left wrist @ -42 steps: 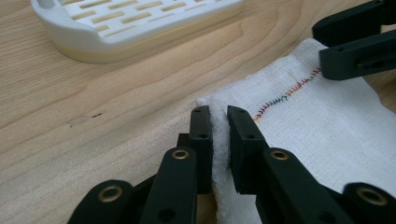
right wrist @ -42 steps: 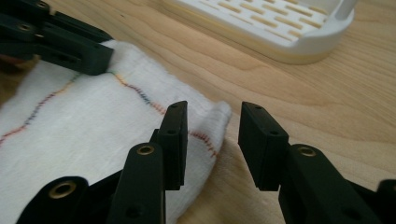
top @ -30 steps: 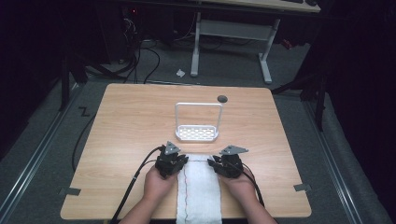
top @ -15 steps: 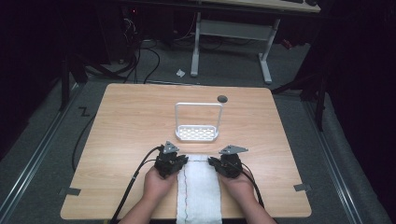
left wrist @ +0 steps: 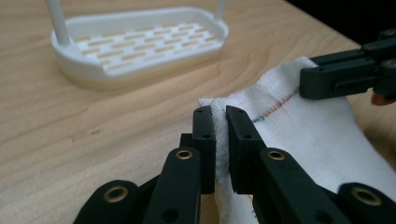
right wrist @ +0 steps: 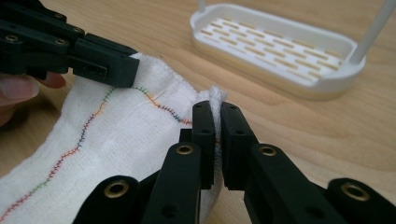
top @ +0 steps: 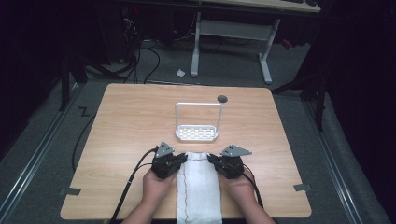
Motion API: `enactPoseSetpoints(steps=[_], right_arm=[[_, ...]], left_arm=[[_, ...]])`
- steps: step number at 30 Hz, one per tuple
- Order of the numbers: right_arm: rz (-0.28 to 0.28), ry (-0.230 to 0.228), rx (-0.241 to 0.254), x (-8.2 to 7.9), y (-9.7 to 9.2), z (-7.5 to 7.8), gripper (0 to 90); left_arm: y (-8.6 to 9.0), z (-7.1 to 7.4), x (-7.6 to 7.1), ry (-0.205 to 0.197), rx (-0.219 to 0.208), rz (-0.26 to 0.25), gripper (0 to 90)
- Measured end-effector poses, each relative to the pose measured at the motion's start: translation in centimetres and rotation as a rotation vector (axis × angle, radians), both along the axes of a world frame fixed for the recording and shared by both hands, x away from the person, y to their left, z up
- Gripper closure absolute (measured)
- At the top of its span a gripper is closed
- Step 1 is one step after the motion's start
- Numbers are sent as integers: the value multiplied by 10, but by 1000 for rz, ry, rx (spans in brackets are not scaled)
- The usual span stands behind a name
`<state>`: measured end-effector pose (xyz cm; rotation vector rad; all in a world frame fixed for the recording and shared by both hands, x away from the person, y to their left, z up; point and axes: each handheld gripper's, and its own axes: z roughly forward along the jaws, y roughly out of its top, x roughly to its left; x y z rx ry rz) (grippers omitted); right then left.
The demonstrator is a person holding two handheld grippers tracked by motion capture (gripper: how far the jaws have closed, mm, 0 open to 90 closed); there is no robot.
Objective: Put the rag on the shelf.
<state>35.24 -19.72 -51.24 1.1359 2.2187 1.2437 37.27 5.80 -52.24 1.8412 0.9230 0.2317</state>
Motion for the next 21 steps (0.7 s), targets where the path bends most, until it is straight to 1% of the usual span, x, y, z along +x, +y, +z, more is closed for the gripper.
enactPoseSetpoints(steps=[1, 2, 3, 5, 8, 10, 11, 15, 21], right_arm=[[3, -22, -10, -2, 0, 3, 860], [4, -39, -18, -4, 0, 7, 860], [7, -54, -13, -5, 0, 10, 860], [11, -75, 9, -9, -2, 19, 860], [23, -115, 15, -13, -2, 31, 860], [32, -155, 8, -16, 0, 38, 859], [32, -166, 5, -17, 1, 43, 859], [37, -212, 28, -19, 2, 61, 859], [31, -271, 65, -16, 0, 89, 859]], left_arm=[[0, 5, -1, -11, -11, -3, 830], [-1, 9, -3, -27, -12, -5, 831], [-1, 14, -5, -45, -10, -8, 831], [0, 23, -9, -64, -34, -7, 830], [2, 37, -14, -86, -62, -13, 830], [2, 48, -17, -113, -79, -20, 830], [2, 54, -19, -128, -78, -23, 829], [3, 72, -22, -172, -89, -15, 830], [9, 99, -19, -230, -107, 5, 829]])
